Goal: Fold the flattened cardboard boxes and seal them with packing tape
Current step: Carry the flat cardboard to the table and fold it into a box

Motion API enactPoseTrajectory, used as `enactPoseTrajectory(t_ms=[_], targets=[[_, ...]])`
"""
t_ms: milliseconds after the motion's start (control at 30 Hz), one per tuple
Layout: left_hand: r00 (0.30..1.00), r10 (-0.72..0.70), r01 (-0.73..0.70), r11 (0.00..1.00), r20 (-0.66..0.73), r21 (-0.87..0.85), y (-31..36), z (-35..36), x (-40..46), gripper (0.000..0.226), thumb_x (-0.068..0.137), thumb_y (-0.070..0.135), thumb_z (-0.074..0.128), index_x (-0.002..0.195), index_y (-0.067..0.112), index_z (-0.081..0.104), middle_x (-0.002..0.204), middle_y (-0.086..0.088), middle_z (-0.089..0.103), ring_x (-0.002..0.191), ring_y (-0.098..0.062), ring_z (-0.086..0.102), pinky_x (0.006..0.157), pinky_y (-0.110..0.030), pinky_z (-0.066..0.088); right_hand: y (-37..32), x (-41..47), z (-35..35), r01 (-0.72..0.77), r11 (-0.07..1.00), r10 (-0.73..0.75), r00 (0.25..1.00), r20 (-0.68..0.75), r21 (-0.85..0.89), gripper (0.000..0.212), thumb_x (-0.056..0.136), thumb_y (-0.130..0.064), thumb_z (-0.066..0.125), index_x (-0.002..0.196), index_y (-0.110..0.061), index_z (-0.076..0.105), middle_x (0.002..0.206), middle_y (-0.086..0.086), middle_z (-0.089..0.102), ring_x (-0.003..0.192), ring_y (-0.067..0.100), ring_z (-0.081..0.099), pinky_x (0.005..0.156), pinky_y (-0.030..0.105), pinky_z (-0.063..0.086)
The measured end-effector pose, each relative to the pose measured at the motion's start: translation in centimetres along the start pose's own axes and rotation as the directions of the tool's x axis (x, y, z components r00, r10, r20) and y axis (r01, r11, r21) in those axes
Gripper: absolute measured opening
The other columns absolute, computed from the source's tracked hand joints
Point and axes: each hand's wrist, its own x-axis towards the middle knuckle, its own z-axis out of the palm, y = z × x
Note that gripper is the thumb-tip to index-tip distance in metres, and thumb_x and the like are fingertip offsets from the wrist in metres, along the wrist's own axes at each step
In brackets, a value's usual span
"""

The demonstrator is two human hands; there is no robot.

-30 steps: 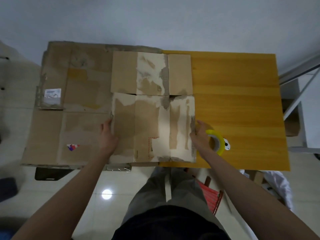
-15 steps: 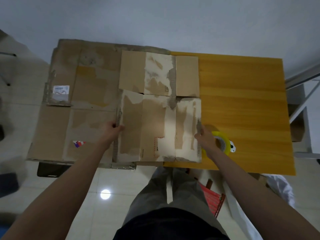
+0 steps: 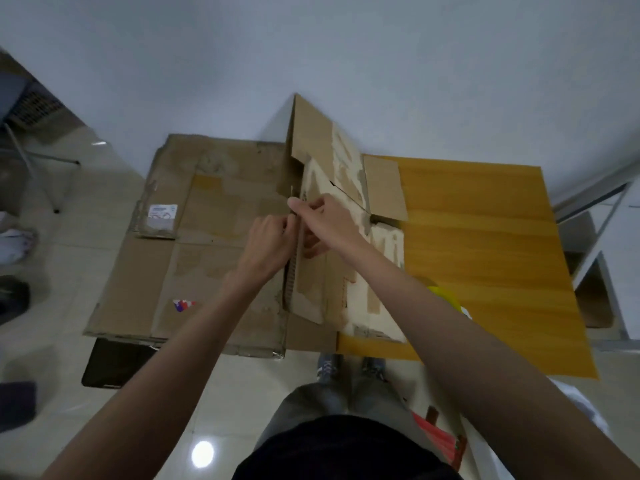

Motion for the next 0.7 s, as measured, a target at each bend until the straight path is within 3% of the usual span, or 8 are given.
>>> enactPoseTrajectory(t_ms=[167, 333, 400, 467, 500, 600, 633, 700], targets=[[0.996, 0.056, -0.06, 0.996, 0.062, 0.068, 2.1, -0.6, -0.3, 0.049, 0.103, 0.024, 0.038, 0.054, 0.024, 0.038, 0.056, 0.001, 0.049, 0.053, -0.02, 0.045, 0.054, -0.036, 0.027, -1.1, -0.2, -0.9, 0.006, 0.997, -0.014, 0.994, -0.106, -0.074, 0.035, 0.088, -0.038, 0.069, 0.103, -0.011, 0.053, 0.085, 0.013, 0.069, 0.052, 0.024, 0.07, 0.045, 0.041, 0.059], [0.985, 0.131, -0.137, 0.99, 0.112, 0.042, 3.0, -0.5, 0.2, 0.034, 0.094, 0.015, 0.049, 0.06, 0.014, 0.054, 0.053, 0.005, 0.05, 0.048, -0.013, 0.047, 0.051, -0.031, 0.035, -2.1, -0.3, -1.9, 0.06, 0.972, -0.1, 0.98, -0.17, -0.227, 0.02, 0.09, -0.025, 0.061, 0.095, -0.007, 0.054, 0.072, 0.012, 0.069, 0.041, 0.022, 0.065, 0.034, 0.024, 0.046], [0.977, 0.17, -0.183, 0.978, 0.127, 0.098, 3.5, -0.6, 0.6, 0.027, 0.092, 0.011, 0.055, 0.07, 0.021, 0.065, 0.055, 0.01, 0.053, 0.051, -0.011, 0.054, 0.052, -0.028, 0.036, -2.5, -0.3, -2.8, 0.071, 0.943, -0.144, 0.968, -0.205, -0.326, 0.021, 0.091, -0.022, 0.058, 0.104, -0.008, 0.049, 0.078, 0.011, 0.067, 0.045, 0.023, 0.067, 0.04, 0.027, 0.05], [0.976, 0.175, -0.191, 0.974, 0.133, 0.118, 3.9, -0.7, 1.0, 0.022, 0.092, 0.009, 0.058, 0.097, 0.02, 0.076, 0.068, 0.006, 0.066, 0.058, -0.006, 0.06, 0.057, -0.024, 0.046, -2.6, -0.6, -4.1, 0.052, 0.895, -0.18, 0.951, -0.252, -0.443, 0.026, 0.092, -0.021, 0.057, 0.113, -0.009, 0.047, 0.093, 0.013, 0.065, 0.067, 0.03, 0.07, 0.058, 0.038, 0.059], [0.98, 0.16, -0.174, 0.978, 0.118, 0.118, 4.1, -0.6, 1.2, 0.023, 0.091, 0.009, 0.058, 0.099, 0.02, 0.077, 0.075, 0.002, 0.072, 0.061, -0.006, 0.063, 0.061, -0.025, 0.053, -2.6, -0.7, -4.8, 0.037, 0.876, -0.188, 0.944, -0.27, -0.481, 0.028, 0.093, -0.021, 0.057, 0.115, -0.009, 0.047, 0.1, 0.015, 0.064, 0.079, 0.033, 0.069, 0.065, 0.043, 0.058], [0.989, 0.142, -0.146, 0.983, 0.044, 0.115, 5.0, -0.3, 1.1, 0.026, 0.089, 0.007, 0.06, 0.071, 0.023, 0.071, 0.066, 0.004, 0.068, 0.055, -0.001, 0.06, 0.056, -0.012, 0.05, -2.3, -0.9, -7.1, 0.014, 0.838, -0.194, 0.942, -0.273, -0.546, 0.025, 0.094, -0.021, 0.06, 0.112, -0.008, 0.047, 0.098, 0.014, 0.063, 0.082, 0.034, 0.066, 0.061, 0.038, 0.05], [0.99, 0.139, -0.14, 0.985, 0.017, 0.103, 5.4, -0.2, 1.0, 0.027, 0.088, 0.007, 0.061, 0.074, 0.025, 0.074, 0.069, 0.005, 0.071, 0.055, 0.001, 0.059, 0.056, -0.008, 0.046, -2.2, -1.1, -7.9, 0.014, 0.834, -0.194, 0.943, -0.269, -0.552, 0.026, 0.095, -0.02, 0.06, 0.113, -0.008, 0.047, 0.096, 0.013, 0.063, 0.08, 0.033, 0.066, 0.06, 0.039, 0.051], [0.99, 0.131, -0.128, 0.989, -0.049, 0.068, 6.2, -0.4, 0.7, 0.026, 0.087, 0.008, 0.063, 0.104, 0.021, 0.079, 0.093, 0.003, 0.077, 0.067, -0.003, 0.065, 0.066, -0.014, 0.052, -2.1, -1.7, -9.7, 0.033, 0.84, -0.219, 0.934, -0.283, -0.542, 0.022, 0.095, -0.018, 0.059, 0.111, -0.009, 0.045, 0.087, 0.01, 0.061, 0.073, 0.029, 0.065, 0.057, 0.041, 0.054]])
